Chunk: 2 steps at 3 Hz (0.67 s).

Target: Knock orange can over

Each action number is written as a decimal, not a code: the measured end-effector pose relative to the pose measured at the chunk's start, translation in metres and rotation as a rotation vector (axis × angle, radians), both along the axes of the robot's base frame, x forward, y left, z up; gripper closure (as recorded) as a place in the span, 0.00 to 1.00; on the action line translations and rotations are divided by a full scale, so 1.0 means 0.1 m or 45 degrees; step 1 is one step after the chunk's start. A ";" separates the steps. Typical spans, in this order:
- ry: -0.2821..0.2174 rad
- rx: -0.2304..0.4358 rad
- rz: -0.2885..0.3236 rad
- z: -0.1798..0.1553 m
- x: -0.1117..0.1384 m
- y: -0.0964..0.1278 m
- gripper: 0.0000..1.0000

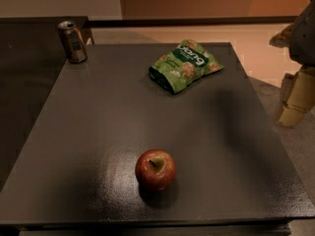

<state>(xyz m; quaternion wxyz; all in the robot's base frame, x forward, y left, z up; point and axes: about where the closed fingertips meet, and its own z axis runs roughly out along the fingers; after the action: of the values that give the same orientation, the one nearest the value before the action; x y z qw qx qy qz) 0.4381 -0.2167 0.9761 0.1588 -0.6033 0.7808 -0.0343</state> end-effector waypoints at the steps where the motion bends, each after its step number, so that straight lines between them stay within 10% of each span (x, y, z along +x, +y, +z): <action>1: 0.000 0.000 0.000 0.00 0.00 0.00 0.00; 2: -0.010 0.017 -0.014 0.02 0.02 0.03 0.00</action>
Offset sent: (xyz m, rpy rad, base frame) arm 0.0054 0.0068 -0.0010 0.0312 0.0046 -0.0255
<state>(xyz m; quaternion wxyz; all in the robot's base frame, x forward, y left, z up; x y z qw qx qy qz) 0.4405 -0.2132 0.9781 0.1657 -0.5978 0.7837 -0.0325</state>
